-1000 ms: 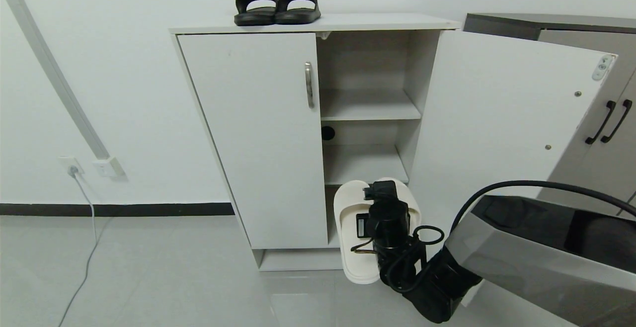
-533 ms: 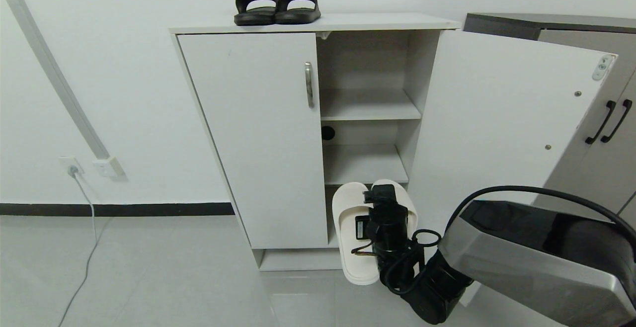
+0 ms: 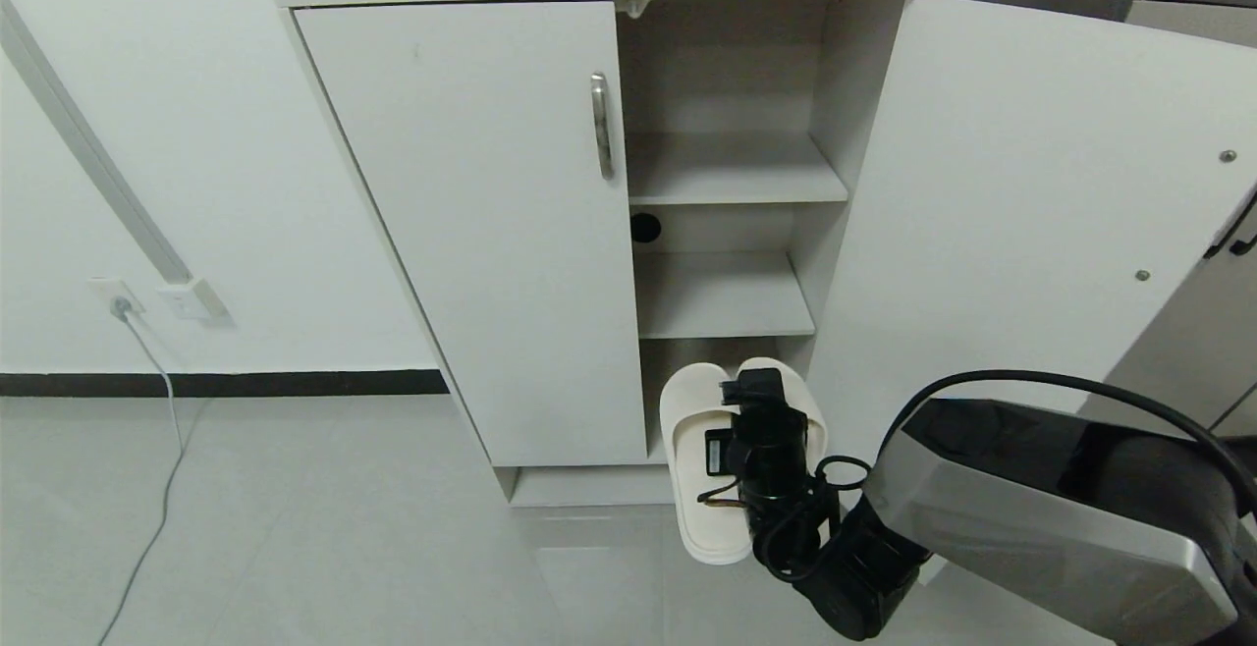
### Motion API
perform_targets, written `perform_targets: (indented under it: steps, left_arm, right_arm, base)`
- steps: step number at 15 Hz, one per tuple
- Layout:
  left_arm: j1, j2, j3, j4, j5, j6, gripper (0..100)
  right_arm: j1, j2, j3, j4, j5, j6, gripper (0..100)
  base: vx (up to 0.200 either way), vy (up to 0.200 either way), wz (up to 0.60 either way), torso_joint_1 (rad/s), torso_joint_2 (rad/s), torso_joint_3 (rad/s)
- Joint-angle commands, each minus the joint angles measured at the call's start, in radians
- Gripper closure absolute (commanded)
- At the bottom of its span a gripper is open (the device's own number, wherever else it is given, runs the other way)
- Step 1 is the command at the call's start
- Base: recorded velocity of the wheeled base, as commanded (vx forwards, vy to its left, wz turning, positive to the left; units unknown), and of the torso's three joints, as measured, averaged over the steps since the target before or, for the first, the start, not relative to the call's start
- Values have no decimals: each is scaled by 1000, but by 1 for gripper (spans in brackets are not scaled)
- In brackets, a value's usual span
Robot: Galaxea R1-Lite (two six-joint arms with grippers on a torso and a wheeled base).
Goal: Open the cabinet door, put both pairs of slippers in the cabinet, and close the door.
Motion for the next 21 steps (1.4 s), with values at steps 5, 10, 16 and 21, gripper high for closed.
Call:
perform_targets:
  steps: [5,10,16,21]
  left_arm:
    - [1,1,0,0,0,-2,100]
    - [1,1,0,0,0,-2,100]
    - [1,1,0,0,0,-2,100]
    - [1,1,0,0,0,-3,100]
  right_arm:
    - [1,2,1,-69,-9,-22,100]
    - [1,2,22,-283,-7,-200,100]
    - [-1,-12,22,-355,-6,-266,100]
    - [-1,-12,22,-352,-6,-266,100]
  base:
    - [0,0,0,7,3,-198]
    - [0,0,0,5,3,-167]
    - [0,0,0,0,0,0]
    - [160,0,0,2,3,-2]
